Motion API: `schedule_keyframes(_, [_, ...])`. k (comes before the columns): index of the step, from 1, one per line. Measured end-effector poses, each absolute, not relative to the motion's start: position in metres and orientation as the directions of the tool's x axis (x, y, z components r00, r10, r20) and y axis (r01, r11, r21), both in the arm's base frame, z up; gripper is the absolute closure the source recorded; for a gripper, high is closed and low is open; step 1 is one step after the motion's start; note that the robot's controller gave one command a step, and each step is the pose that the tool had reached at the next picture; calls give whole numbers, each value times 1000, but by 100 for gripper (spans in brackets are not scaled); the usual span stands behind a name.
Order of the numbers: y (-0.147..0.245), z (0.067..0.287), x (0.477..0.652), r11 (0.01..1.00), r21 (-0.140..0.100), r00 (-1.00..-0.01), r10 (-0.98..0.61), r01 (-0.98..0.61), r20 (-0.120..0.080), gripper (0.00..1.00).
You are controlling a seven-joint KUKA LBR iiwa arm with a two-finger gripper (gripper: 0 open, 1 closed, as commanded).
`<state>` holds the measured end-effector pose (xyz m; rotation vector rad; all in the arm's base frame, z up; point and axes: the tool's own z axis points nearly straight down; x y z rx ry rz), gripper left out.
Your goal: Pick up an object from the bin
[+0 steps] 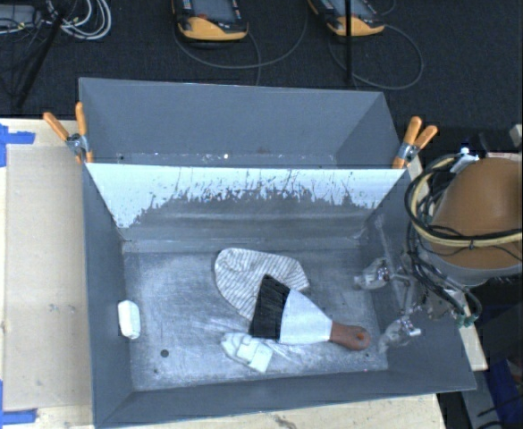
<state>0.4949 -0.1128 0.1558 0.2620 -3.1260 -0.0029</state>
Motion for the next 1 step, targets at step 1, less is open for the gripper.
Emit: schedule_keyframes(1, [-114, 125, 475, 969, 3, -969, -246, -246, 4, 0])
